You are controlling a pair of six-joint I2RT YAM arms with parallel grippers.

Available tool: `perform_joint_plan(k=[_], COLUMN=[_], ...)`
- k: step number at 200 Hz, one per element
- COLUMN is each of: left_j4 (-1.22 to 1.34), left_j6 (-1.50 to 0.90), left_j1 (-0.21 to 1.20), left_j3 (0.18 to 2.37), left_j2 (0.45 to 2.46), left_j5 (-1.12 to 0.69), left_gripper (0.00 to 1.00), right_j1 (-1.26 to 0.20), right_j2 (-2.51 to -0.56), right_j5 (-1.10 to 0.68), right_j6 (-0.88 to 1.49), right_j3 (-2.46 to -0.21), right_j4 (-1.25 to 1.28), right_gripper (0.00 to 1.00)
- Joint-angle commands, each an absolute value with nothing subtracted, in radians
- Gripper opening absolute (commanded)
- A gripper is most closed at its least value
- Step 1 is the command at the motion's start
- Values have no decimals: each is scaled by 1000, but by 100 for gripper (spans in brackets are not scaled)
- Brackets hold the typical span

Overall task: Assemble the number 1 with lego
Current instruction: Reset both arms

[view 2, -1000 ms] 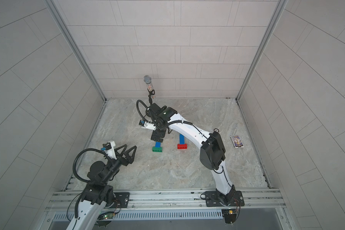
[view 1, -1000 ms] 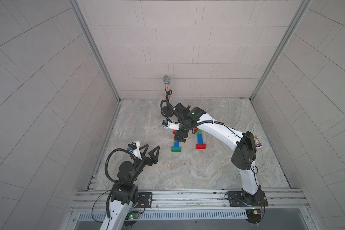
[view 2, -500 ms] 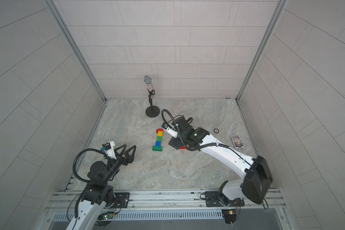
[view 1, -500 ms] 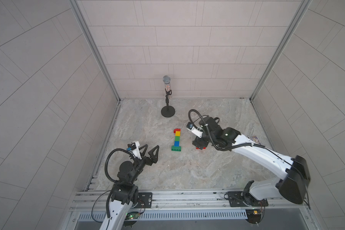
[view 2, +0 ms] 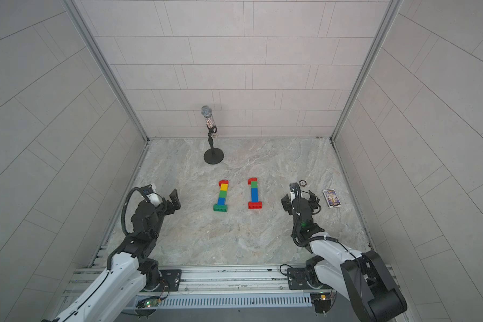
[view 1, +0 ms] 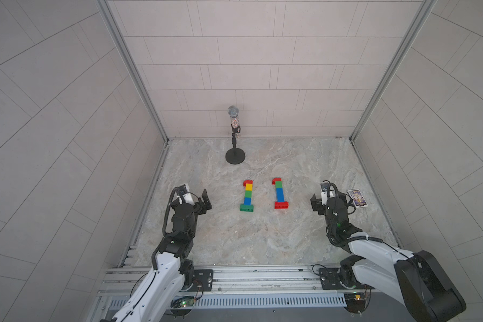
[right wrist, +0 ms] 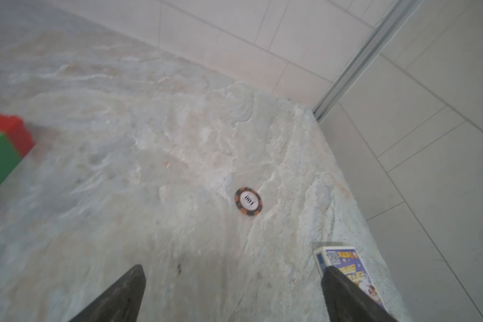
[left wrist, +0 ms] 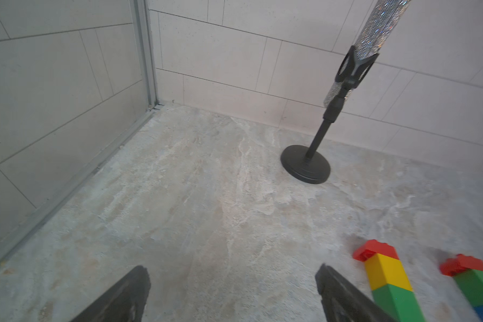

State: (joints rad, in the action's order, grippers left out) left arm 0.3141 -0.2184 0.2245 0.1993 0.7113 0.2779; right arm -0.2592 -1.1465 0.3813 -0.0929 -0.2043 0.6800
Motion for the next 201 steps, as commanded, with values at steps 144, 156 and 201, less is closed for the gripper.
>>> perform_joint_plan(k=[144, 156, 201], left_j4=[891, 916, 970], left_j6=[-98, -58, -60], left_j1=[-29, -26, -13], left_j3=[353, 388, 363], left_j2=[1518, 1575, 1576], left_j5=[146, 67, 112], left_gripper=[100, 100, 100], right_j1=[-70, -71, -65], right_j2=[-1583, -1567, -1576], right_j5=[153, 153, 146], right_j6=[5, 12, 16], right_j3=[-291, -305, -323], right_j4=[1116, 1065, 1046], right_gripper=[99, 99, 99])
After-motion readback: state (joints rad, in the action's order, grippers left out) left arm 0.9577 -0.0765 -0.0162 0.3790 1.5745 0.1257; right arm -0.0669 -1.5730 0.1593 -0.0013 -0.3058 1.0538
